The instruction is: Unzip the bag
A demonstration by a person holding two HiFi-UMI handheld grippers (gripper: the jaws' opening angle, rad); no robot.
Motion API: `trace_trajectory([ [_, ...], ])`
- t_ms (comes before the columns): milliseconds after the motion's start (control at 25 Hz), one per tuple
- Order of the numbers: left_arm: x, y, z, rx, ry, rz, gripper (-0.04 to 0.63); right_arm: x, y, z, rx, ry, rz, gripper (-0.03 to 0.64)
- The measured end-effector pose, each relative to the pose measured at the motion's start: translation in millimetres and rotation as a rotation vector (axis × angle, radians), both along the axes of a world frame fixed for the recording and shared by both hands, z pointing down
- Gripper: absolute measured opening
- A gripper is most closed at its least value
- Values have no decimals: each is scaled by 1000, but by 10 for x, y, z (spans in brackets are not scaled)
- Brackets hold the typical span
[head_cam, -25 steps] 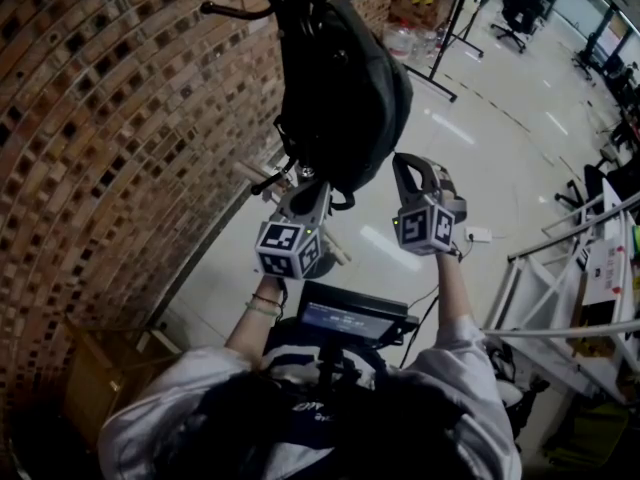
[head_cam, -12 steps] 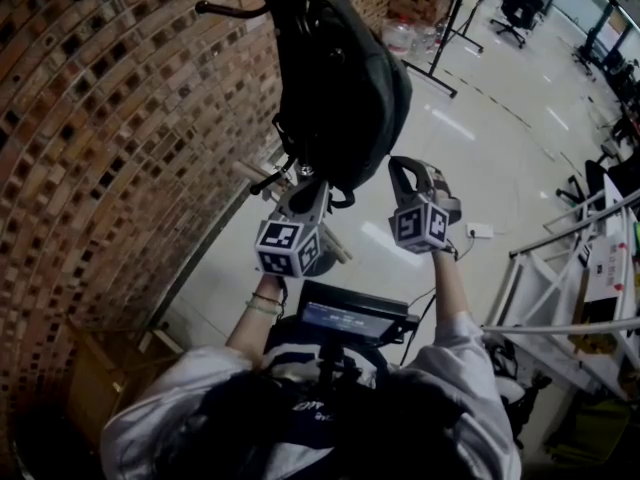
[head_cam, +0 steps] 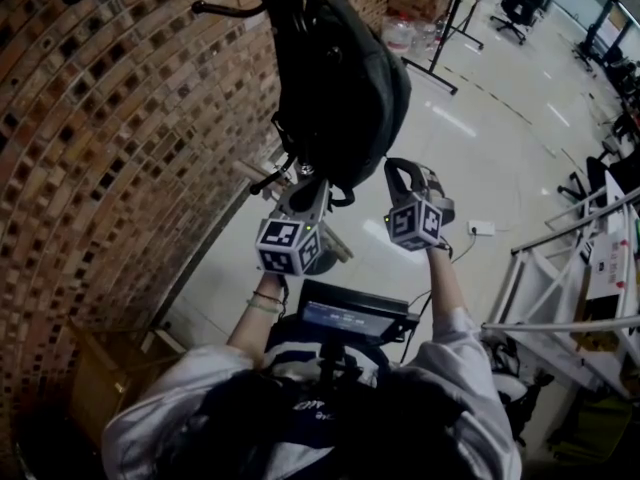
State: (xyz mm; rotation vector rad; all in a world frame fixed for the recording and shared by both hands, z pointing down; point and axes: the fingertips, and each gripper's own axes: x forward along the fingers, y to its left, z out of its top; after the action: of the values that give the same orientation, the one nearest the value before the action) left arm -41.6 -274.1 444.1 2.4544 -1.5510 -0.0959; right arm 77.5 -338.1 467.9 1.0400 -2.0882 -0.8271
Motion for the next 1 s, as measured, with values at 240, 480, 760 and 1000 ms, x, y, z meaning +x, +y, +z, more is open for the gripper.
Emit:
trace_trajectory([
  [240, 42, 11, -11, -5, -1, 10, 9, -12, -11, 79, -38, -70, 13, 29],
  [480, 55, 9, 18, -13, -10, 14, 9, 53, -1, 94, -168, -347, 63, 37],
  [760, 59, 3, 102, -24, -15, 12, 9, 208, 194, 3, -265, -683, 115, 37],
  [1000, 169, 5, 130, -30, -17, 37, 9, 184, 461, -110, -347, -878, 167, 35],
])
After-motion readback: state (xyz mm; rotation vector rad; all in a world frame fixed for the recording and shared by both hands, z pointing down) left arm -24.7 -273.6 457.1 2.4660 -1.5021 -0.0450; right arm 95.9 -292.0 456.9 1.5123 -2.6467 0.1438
